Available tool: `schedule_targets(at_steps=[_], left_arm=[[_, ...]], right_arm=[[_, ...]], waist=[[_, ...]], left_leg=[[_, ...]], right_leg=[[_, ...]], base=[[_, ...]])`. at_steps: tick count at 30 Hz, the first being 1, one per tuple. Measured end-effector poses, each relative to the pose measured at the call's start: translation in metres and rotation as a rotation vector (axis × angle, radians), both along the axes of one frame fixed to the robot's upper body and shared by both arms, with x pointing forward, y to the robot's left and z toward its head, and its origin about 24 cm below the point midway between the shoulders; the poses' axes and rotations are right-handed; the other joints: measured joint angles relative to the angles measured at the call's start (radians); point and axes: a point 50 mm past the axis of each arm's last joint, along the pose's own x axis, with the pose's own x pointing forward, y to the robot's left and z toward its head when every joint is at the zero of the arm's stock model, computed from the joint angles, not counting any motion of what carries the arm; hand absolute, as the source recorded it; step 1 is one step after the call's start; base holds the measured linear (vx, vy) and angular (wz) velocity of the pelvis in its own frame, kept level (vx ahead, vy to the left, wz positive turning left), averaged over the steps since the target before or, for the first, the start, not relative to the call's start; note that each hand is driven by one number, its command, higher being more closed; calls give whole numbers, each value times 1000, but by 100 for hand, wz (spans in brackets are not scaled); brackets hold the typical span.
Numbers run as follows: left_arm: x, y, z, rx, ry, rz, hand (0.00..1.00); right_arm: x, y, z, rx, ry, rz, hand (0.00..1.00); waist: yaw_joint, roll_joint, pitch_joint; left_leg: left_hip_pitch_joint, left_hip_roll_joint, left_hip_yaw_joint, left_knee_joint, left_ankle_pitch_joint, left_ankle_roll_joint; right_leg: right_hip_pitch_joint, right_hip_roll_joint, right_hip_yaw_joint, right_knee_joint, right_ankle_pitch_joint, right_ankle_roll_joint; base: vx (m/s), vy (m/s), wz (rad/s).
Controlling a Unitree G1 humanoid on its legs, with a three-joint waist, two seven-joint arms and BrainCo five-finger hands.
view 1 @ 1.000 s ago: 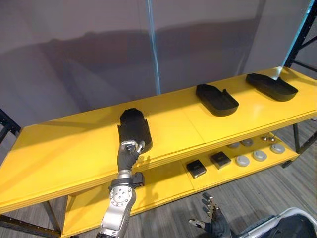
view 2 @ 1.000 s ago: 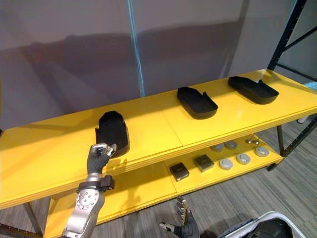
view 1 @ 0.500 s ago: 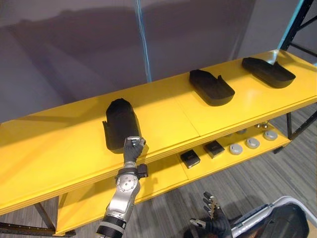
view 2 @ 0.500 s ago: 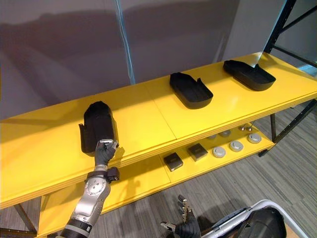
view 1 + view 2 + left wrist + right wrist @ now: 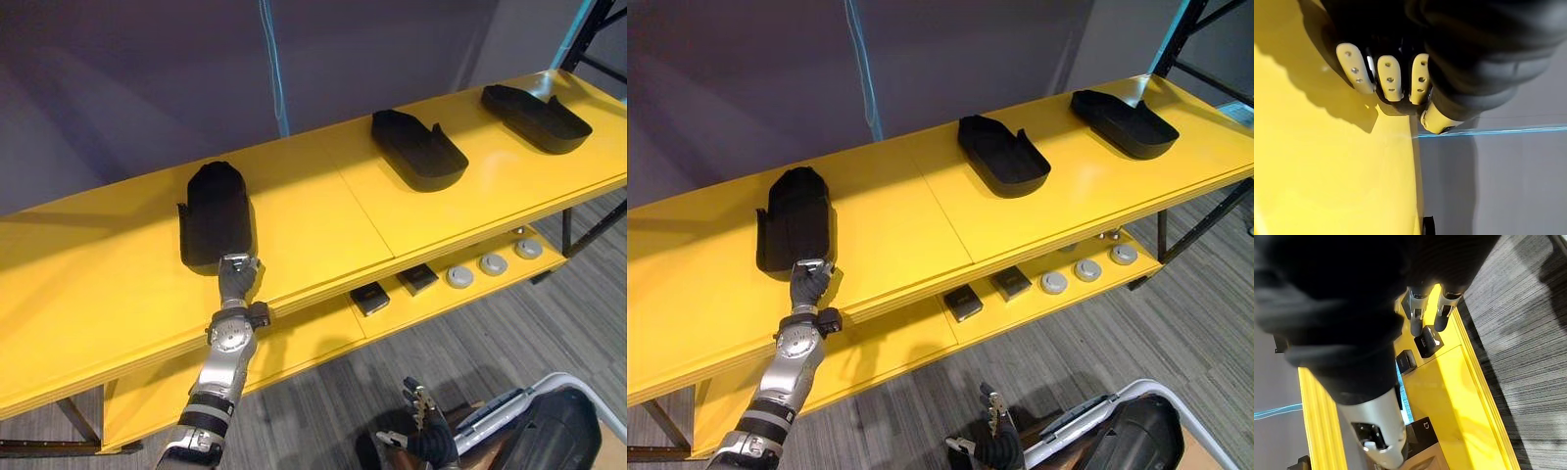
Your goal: Walk over and take plastic housings, then place them on the shelf
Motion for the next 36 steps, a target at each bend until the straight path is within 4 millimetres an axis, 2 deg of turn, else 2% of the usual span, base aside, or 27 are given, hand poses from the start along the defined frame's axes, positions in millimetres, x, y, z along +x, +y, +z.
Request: schedule_targets(at_steps=[6, 7, 10, 12, 13, 14, 15, 16, 17, 18, 20, 22, 23, 24, 25, 26, 27, 28, 29, 30, 31, 32, 33, 34, 35, 36], left_arm=[[0, -1, 4, -7, -23, -7, 100], [-1, -2, 4, -17, -26, -9, 0], [-18, -7, -1, -66, -46, -25, 0], [-45, -10, -9, -141, -60, -26, 0], [-53, -11, -11, -158, -62, -22, 0], [-69, -12, -14, -197, -72, -8, 0], [-77, -12, -13, -215, -87, -2, 0], [-88, -14, -11, -234, -112, 4, 0], [-93, -17, -9, -231, -125, 5, 0], [-97, -22, -6, -228, -142, -2, 0], [-99, -32, -3, -211, -157, -35, 0], [-101, -34, -5, -206, -150, -38, 0], [-102, -34, -7, -202, -144, -34, 0], [-104, -32, -6, -200, -148, -22, 0], [-104, -31, -6, -197, -150, -20, 0], [-102, -33, -6, -179, -148, -27, 0], [-100, -34, -8, -175, -138, -29, 0], [-100, -34, -10, -175, -132, -27, 0], [-98, -34, -12, -174, -123, -25, 0], [-96, -34, -15, -168, -107, -28, 0], [-96, -34, -17, -165, -99, -28, 0], [-95, -32, -21, -161, -84, -25, 0], [-94, -33, -24, -161, -70, -28, 0], [-94, -31, -32, -152, -34, -33, 0], [-95, -28, -42, -128, 12, -41, 0], [-94, -24, -49, -102, 46, -42, 0]], right_arm=[[-3, 0, -8, -4, 35, 0, 0], [-3, -1, -9, -4, 39, -1, 0], [1, -1, -9, -7, 34, 3, 0], [13, 1, -9, -12, 13, 16, 0], [16, 1, -8, -14, 7, 21, 0], [23, 2, -5, -17, -15, 30, 0], [26, 1, -3, -23, -28, 36, 0], [32, 1, 2, -33, -54, 48, 0], [34, -1, 7, -37, -75, 48, 0], [34, -2, 16, -39, -112, 47, 0], [31, -3, 31, -28, -170, 23, 0], [30, -1, 42, -5, -215, 2, 0], [27, 0, 48, -4, -240, -15, 0], [28, 1, 52, -13, -257, -10, 0], [29, 0, 52, -24, -262, -16, 0], [30, -2, 51, -26, -257, -48, 0], [29, -8, 47, -49, -241, -86, 0], [29, -10, 46, -56, -238, -98, 0], [29, -15, 41, -71, -214, -120, 0], [26, -20, 33, -89, -178, -136, 0], [25, -22, 29, -96, -162, -144, 0], [23, -27, 24, -111, -139, -157, 0], [22, -28, 21, -117, -125, -160, 0], [21, -30, 16, -135, -101, -152, 0], [21, -29, 11, -141, -79, -132, 0], [22, -27, 8, -136, -69, -114, 0]], waist=[[1, 1, 13], [1, 1, 13], [3, 1, 13], [19, -7, 19], [32, -8, 19], [61, -3, 16], [75, 1, 14], [97, 4, 13], [105, 5, 13], [100, 6, 12], [88, 3, 12], [92, -23, 12], [108, -31, 8], [135, -43, 7], [149, -43, 7], [145, -67, 8], [143, -64, 11], [138, -59, 14], [127, -52, 18], [122, -50, 16], [119, -48, 11], [120, -49, 5], [120, -49, 0], [123, -53, -15], [127, -70, -30], [131, -81, -39]], left_leg=[[1, 0, -1, 0, 0, 0], [1, 0, -1, 0, 0, 0], [11, -1, 2, 6, -4, -4], [-2, -6, -50, 125, -62, -3], [-7, -4, -93, 170, -83, 2], [-19, -1, -207, 255, -133, 4], [-28, 0, -274, 295, -160, -1], [-32, 0, -383, 356, -202, -24], [-29, 0, -435, 384, -230, -43], [-26, 1, -453, 400, -258, -38], [-26, 4, -420, 399, -298, -15], [-24, -11, -356, 421, -315, 0], [-24, -11, -276, 441, -329, 18], [-25, -1, -171, 441, -333, 30], [-26, 19, -119, 427, -332, 33], [-19, 16, -25, 406, -326, 43], [-24, 36, 63, 406, -304, 47], [-25, 51, 98, 407, -295, 48], [-10, 79, 150, 398, -280, 42], [14, 102, 200, 369, -264, 28], [22, 112, 219, 353, -257, 21], [40, 127, 248, 323, -240, 11], [44, 131, 259, 307, -232, 7], [40, 136, 278, 280, -214, -10], [34, 136, 298, 260, -197, -31], [21, 132, 301, 247, -180, -52]], right_leg=[[1, 0, -1, 0, 0, 0], [1, 0, -1, 0, 0, 0], [6, 2, 17, 0, 0, 0], [24, 3, 73, 2, 0, 0], [30, 6, 89, 6, 0, 0], [31, 19, 141, 19, -4, 6], [23, 31, 168, 32, -7, 8], [8, 56, 213, 68, -24, 23], [-5, 74, 238, 101, -33, 22], [-25, 92, 248, 151, -47, 28], [-64, 109, 255, 212, -58, 39], [-90, 117, 312, 236, -37, 65], [-104, 126, 335, 213, 21, 79], [-113, 137, 291, 111, 175, 101], [-106, 123, 201, 56, 203, 115], [-108, 85, -39, 79, 116, 65], [-124, 57, -200, 99, 33, -11], [-142, 42, -252, 140, 7, -6], [-165, 9, -308, 280, -50, -14], [-167, -32, -313, 429, -115, -11], [-163, -55, -313, 490, -147, -13], [-143, -109, -318, 572, -195, -7], [-129, -139, -325, 592, -209, 6], [-90, -198, -343, 589, -226, 31], [-39, -236, -359, 502, -244, 66], [-3, -229, -366, 392, -273, 100]], base=[[0, 0, 0], [0, 0, 0], [17, 8, -17], [43, 23, -59], [54, 18, -100], [47, 18, -103], [53, 48, -135], [13, 88, -111], [-28, 121, -101], [-83, 131, -52], [-110, 119, -41], [-151, 125, -108], [-234, 129, -219], [-276, 105, -250], [-335, -17, -256], [-249, -61, -219], [-264, -71, -193], [-192, 11, -171], [-221, -3, -142], [-150, -24, -129], [-107, -103, -109], [-54, -119, -75], [-46, -182, -81], [-33, -238, -72], [-46, -354, -71], [-42, -382, -66]])
